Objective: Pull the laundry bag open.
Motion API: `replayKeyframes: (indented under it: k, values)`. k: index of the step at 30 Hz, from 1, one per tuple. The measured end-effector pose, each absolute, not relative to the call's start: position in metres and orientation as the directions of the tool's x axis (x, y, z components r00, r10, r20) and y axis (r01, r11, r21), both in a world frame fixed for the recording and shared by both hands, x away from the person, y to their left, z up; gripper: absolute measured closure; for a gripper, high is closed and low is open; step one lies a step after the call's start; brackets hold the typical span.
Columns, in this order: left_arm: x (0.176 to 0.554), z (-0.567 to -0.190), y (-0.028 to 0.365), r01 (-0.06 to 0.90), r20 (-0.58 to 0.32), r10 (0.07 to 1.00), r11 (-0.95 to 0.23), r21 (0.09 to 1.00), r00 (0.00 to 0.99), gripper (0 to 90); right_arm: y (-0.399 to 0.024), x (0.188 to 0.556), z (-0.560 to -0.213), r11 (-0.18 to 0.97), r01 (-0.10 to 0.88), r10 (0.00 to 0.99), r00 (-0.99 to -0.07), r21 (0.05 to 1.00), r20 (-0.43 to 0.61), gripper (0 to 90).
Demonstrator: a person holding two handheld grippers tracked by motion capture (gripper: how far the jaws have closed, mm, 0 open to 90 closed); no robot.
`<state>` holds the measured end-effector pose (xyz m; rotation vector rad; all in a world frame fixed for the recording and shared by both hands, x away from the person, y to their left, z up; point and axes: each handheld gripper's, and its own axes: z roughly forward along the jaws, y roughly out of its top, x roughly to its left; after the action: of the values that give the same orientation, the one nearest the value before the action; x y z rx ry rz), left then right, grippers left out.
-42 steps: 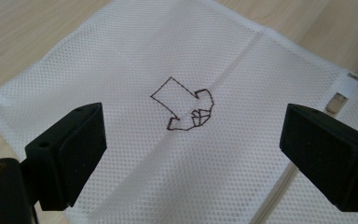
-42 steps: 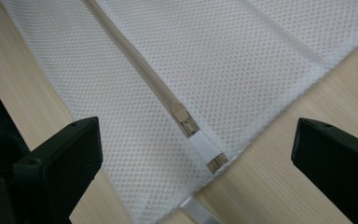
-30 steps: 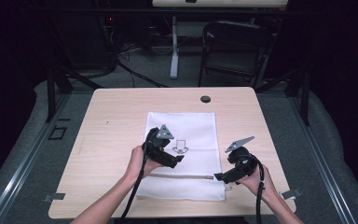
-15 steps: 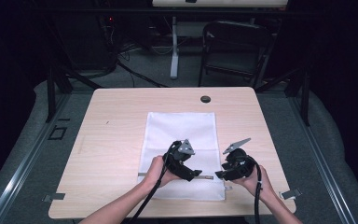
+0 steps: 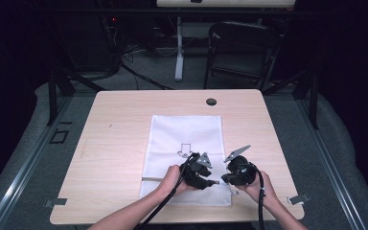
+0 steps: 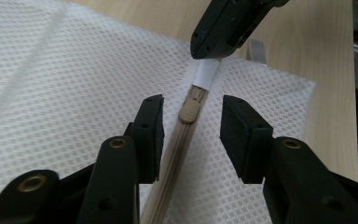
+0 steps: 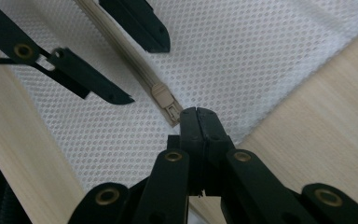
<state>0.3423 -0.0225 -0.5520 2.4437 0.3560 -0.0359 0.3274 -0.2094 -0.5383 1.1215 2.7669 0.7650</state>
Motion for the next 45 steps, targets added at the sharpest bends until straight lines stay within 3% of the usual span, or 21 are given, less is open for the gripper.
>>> replayKeyframes:
  k: [22, 34, 45]
  values:
    - [0.348, -0.567, -0.038, 0.231, -0.108, 0.209, -0.77, 0.595, 0.972, 80.2, -0.203, 0.332, -0.553, 0.627, 0.658, 0.677, -0.725, 0.418, 0.127, 90.0]
    - [0.347, -0.564, -0.038, 0.229, -0.098, 0.212, -0.779, 0.584, 0.972, 81.6, -0.204, 0.332, -0.556, 0.584, 0.689, 0.696, -0.697, 0.429, 0.17, 90.0]
    - [0.347, -0.563, -0.037, 0.225, -0.097, 0.208, -0.777, 0.587, 0.973, 81.7, -0.205, 0.332, -0.555, 0.61, 0.674, 0.688, -0.711, 0.418, 0.142, 90.0]
